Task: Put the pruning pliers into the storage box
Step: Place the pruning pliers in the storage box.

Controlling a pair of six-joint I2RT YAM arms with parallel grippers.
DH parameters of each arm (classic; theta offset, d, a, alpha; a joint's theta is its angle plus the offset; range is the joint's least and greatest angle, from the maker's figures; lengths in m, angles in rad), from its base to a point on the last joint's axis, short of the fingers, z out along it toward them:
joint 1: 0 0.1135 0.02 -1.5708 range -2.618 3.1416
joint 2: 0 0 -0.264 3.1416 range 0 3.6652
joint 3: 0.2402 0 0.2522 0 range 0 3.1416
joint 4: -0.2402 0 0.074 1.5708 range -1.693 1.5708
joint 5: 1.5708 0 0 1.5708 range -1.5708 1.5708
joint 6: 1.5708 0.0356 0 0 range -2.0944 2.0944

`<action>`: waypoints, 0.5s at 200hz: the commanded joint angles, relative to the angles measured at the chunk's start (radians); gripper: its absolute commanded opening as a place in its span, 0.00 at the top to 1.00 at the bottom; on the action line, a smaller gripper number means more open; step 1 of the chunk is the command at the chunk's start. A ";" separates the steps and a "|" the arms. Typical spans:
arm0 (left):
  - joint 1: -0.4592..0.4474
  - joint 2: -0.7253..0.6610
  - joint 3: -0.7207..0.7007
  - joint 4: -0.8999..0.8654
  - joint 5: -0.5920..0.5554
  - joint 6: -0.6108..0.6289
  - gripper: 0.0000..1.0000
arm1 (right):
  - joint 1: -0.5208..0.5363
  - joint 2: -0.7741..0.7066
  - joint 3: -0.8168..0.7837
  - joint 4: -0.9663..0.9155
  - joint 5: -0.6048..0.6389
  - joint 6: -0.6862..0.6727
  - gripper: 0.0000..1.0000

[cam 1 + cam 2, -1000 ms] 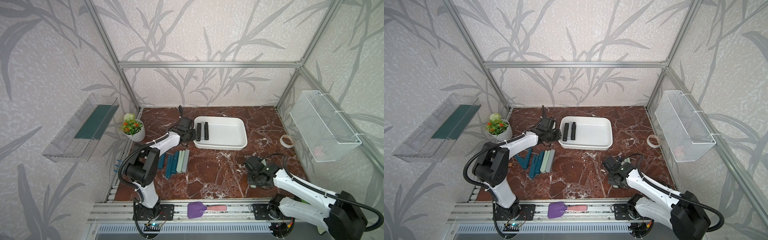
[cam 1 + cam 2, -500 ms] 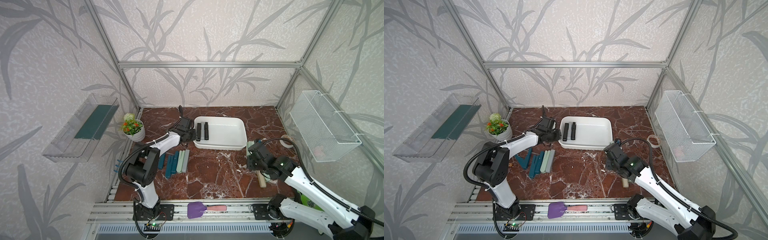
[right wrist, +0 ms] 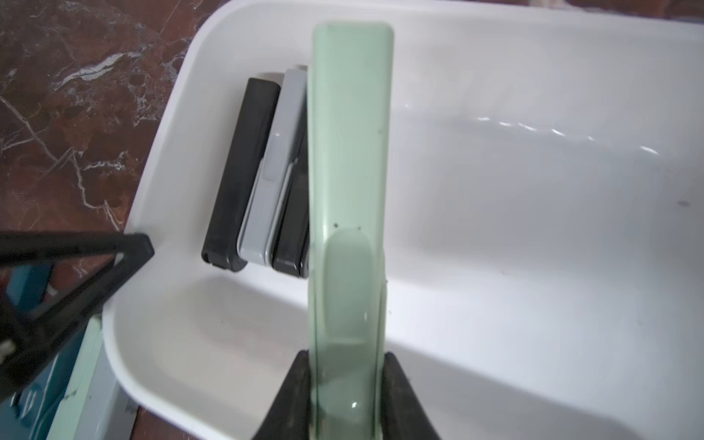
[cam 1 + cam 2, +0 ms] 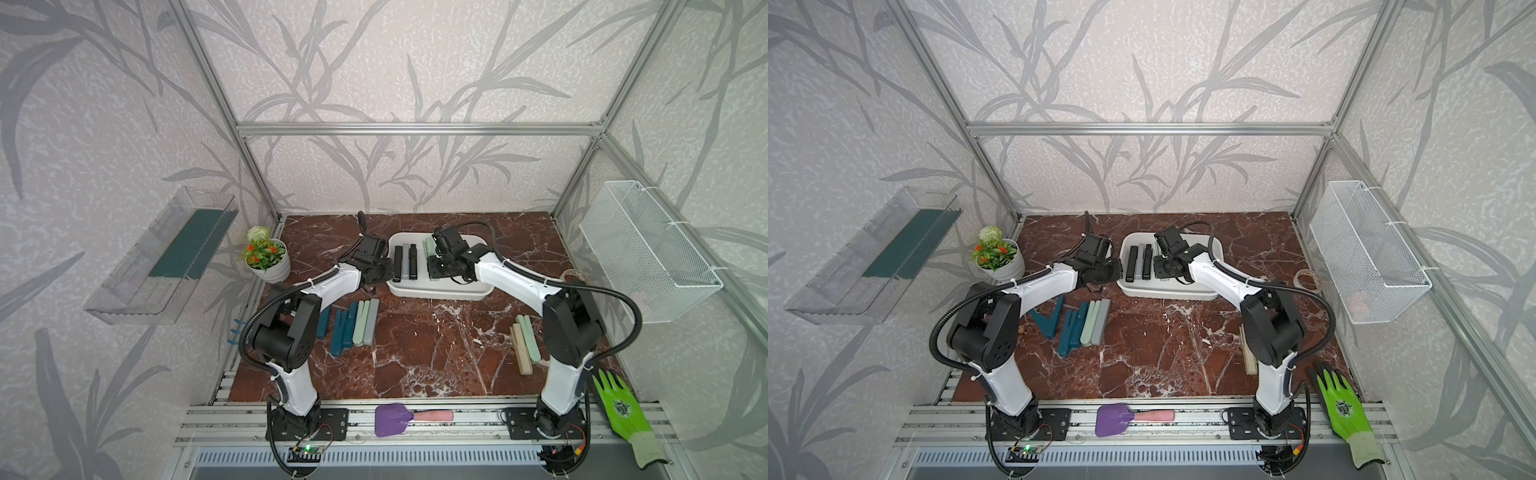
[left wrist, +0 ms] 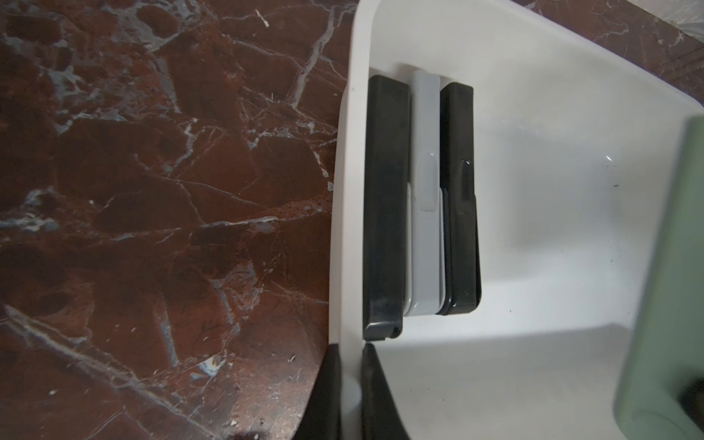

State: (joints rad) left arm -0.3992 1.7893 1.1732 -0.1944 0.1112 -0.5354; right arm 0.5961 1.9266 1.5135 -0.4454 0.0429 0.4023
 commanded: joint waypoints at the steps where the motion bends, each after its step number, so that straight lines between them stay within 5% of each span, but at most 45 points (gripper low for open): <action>1: -0.004 -0.048 -0.011 0.037 -0.033 -0.012 0.90 | -0.014 0.069 0.102 -0.004 -0.046 -0.048 0.84; 100: -0.005 -0.045 -0.007 0.041 -0.018 -0.022 0.90 | -0.039 0.236 0.207 -0.013 -0.018 0.107 0.84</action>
State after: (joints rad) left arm -0.3996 1.7889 1.1622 -0.1841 0.1070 -0.5419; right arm 0.5545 2.1384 1.6733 -0.4515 0.0090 0.4599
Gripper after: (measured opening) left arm 0.100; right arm 0.276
